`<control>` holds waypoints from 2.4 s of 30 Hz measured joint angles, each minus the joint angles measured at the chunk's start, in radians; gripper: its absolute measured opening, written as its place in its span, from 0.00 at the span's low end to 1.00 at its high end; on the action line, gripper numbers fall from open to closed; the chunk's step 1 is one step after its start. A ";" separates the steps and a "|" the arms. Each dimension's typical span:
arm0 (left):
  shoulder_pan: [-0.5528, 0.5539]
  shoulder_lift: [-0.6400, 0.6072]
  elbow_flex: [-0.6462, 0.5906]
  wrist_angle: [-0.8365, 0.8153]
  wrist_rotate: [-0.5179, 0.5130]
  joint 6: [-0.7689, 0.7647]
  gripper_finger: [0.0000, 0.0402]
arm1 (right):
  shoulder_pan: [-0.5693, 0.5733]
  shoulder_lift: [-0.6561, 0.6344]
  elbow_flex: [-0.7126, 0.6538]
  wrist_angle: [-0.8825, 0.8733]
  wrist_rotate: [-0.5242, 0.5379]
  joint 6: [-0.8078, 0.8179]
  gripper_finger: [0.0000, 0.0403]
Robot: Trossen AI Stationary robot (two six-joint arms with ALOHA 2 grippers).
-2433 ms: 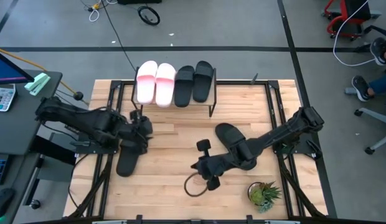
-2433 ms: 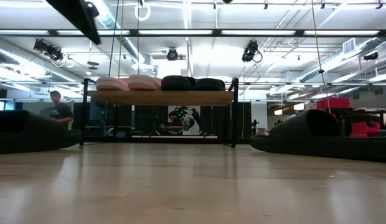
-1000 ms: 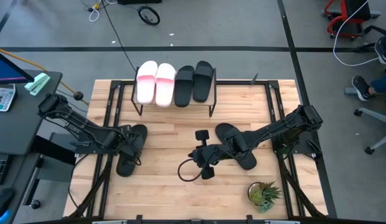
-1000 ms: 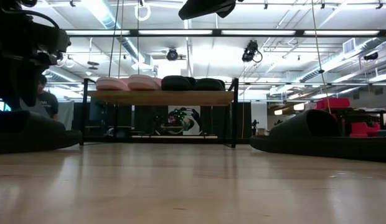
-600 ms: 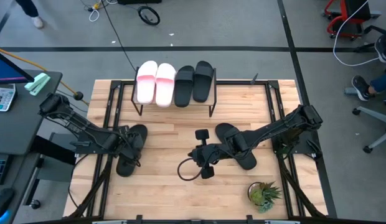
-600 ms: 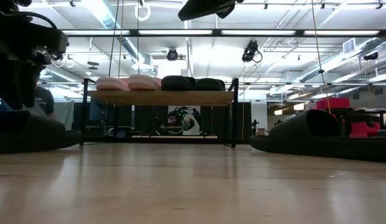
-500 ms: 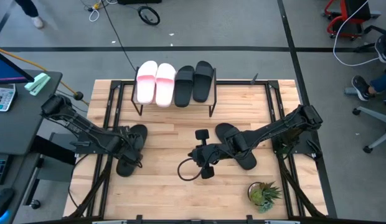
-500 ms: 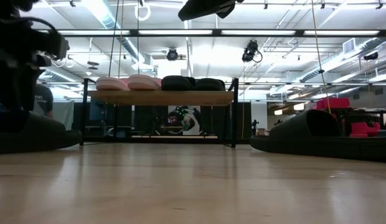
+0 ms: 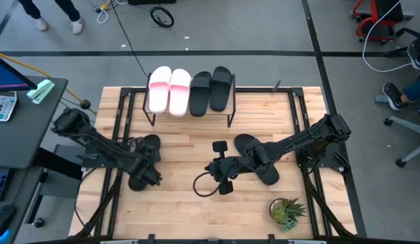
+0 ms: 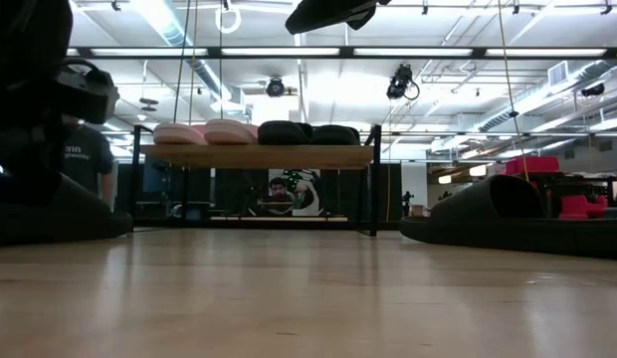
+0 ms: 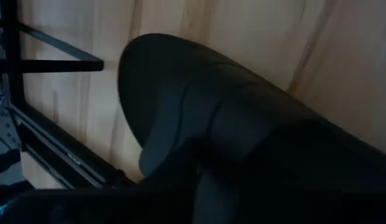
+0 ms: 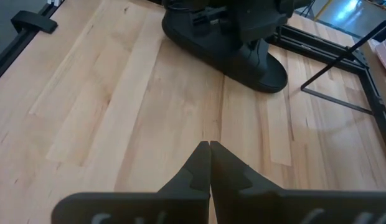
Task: Pick and place slides into the shelf
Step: Put the black slide under the shelf
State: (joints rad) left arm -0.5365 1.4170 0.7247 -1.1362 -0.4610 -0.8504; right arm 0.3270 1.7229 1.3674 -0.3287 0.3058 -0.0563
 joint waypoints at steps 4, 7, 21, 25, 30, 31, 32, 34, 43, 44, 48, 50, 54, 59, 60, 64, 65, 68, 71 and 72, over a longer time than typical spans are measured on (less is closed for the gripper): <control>-0.005 0.000 0.066 -0.012 0.005 -0.003 0.04 | -0.008 0.000 0.000 0.000 0.000 0.000 0.01; -0.006 0.000 0.146 0.005 -0.003 -0.002 0.07 | -0.019 0.000 0.000 0.000 0.000 -0.009 0.01; 0.239 -0.001 0.178 0.183 -0.131 0.247 0.04 | -0.072 0.000 0.000 0.000 0.000 -0.016 0.01; 0.326 -0.005 0.139 0.295 -0.129 0.290 0.04 | -0.075 0.000 0.000 0.000 0.000 -0.028 0.01; 0.380 -0.004 0.135 0.348 -0.144 0.322 0.09 | -0.077 0.000 0.000 0.000 0.000 -0.064 0.01; 0.382 -0.002 0.133 0.343 -0.146 0.349 0.12 | -0.077 0.000 0.000 0.000 0.000 -0.079 0.01; 0.383 0.000 0.130 0.338 -0.145 0.372 0.16 | -0.078 0.000 0.000 0.000 0.000 -0.093 0.01; 0.384 0.000 0.128 0.343 -0.137 0.392 0.23 | -0.078 0.000 0.000 0.000 0.000 -0.123 0.01; 0.383 0.000 0.129 0.351 -0.068 0.392 0.49 | -0.078 0.000 0.000 0.000 0.000 -0.140 0.01; 0.381 0.000 0.129 0.351 -0.049 0.392 0.50 | -0.078 0.000 0.000 0.000 0.000 -0.146 0.01; 0.366 0.000 0.136 0.350 0.042 0.388 0.54 | -0.083 0.000 0.000 0.000 0.000 -0.191 0.01; 0.352 0.000 0.151 0.351 0.090 0.363 0.54 | -0.088 0.000 0.000 0.000 0.000 -0.191 0.01; 0.316 0.000 0.195 0.348 0.184 0.357 0.52 | -0.100 0.000 0.000 0.000 0.000 -0.191 0.01; 0.234 -0.001 0.244 0.352 0.306 0.357 0.48 | -0.111 0.000 0.000 0.000 0.000 -0.162 0.01; 0.213 -0.001 0.245 0.358 0.335 0.357 0.47 | -0.112 0.000 0.000 0.000 0.000 -0.153 0.01; 0.115 0.016 0.245 0.390 0.370 0.337 0.46 | -0.112 0.000 0.000 0.000 0.000 -0.148 0.01; 0.092 0.027 0.245 0.405 0.370 0.333 0.47 | -0.111 0.000 0.000 0.000 0.000 -0.148 0.01; 0.040 0.069 0.245 0.488 0.346 0.332 0.48 | -0.111 0.000 0.000 0.001 0.000 -0.146 0.01; 0.015 0.127 0.245 0.532 0.289 0.337 0.49 | -0.111 0.000 0.000 0.002 0.000 -0.145 0.01; 0.014 0.148 0.245 0.533 0.275 0.337 0.49 | -0.111 0.000 0.000 0.002 0.000 -0.145 0.01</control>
State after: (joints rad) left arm -0.5220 1.5654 0.9699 -0.6037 -0.1865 -0.5136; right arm 0.2157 1.7226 1.3674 -0.3271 0.3058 -0.2016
